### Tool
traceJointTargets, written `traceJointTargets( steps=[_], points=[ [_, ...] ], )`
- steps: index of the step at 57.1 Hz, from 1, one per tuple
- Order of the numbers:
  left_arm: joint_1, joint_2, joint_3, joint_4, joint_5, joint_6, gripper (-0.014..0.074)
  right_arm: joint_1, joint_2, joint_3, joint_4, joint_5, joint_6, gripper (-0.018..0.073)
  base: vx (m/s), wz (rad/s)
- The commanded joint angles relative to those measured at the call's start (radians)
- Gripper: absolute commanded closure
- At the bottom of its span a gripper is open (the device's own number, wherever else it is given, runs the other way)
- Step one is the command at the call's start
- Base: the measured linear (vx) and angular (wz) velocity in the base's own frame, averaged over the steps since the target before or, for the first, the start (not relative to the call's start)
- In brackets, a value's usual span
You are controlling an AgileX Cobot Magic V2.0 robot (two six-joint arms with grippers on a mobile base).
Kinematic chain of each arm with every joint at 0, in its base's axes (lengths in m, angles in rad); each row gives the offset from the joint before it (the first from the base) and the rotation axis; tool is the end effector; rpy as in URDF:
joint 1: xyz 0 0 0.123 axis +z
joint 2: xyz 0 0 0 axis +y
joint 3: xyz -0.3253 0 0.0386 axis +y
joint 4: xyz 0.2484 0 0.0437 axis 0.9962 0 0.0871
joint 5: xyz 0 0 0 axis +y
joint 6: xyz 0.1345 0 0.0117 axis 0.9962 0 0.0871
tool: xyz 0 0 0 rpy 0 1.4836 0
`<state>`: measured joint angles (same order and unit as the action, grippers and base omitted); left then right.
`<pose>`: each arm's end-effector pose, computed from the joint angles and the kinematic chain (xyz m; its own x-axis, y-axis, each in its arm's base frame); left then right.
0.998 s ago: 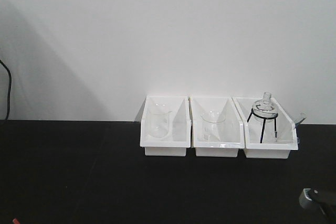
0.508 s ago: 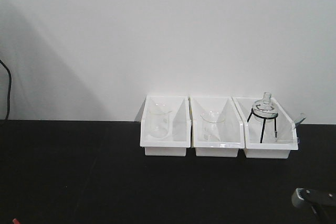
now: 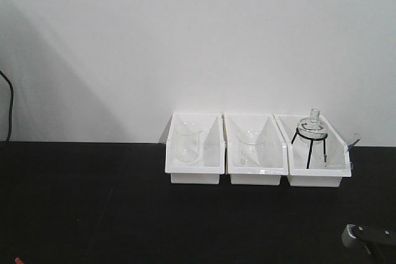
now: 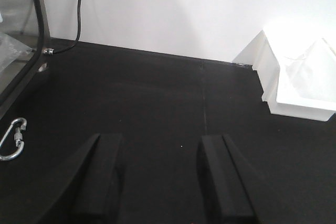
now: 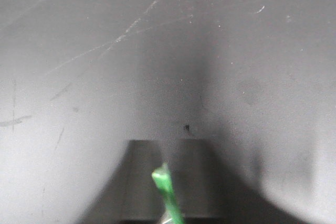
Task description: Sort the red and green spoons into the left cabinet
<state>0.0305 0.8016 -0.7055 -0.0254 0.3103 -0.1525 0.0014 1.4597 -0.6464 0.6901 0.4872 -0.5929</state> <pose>0.1810 0.0045 0.3608 -0.3046 -0.1851 -0.9343 -0.0779 0.9825 -0.1693 0.2615 0.0406 0.1845 -0.9018 0.0344 -0.4308 -0.0992 0.9538 0.2837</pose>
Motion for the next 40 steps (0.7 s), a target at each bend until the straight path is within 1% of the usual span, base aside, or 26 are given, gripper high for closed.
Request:
traceJointTargets(
  steps=[1, 17, 19, 31, 40],
  points=[
    [-0.001, -0.004, -0.037, -0.005, -0.074, -0.008, 0.0136, -0.004, -0.027, -0.021, 0.022, -0.013, -0.008, 0.0572, 0.00, 0.00],
    [-0.001, -0.004, -0.037, -0.009, -0.074, -0.011, 0.0136, -0.004, -0.039, -0.030, 0.019, -0.006, -0.008, 0.0565, 0.00, 0.00],
    [-0.001, -0.004, -0.037, -0.019, -0.074, -0.011, 0.0136, -0.004, -0.050, -0.035, 0.018, -0.001, -0.009, 0.0564, 0.00, 0.00],
    [-0.001, -0.004, -0.037, -0.147, -0.074, -0.010, 0.0136, -0.004, -0.152, -0.109, 0.015, 0.027, -0.009, 0.0564, 0.00, 0.00],
    [-0.001, -0.004, -0.037, -0.195, -0.066, -0.010, 0.0136, -0.004, -0.240, -0.197, 0.015, 0.072, -0.009, 0.0564, 0.00, 0.00]
  ],
)
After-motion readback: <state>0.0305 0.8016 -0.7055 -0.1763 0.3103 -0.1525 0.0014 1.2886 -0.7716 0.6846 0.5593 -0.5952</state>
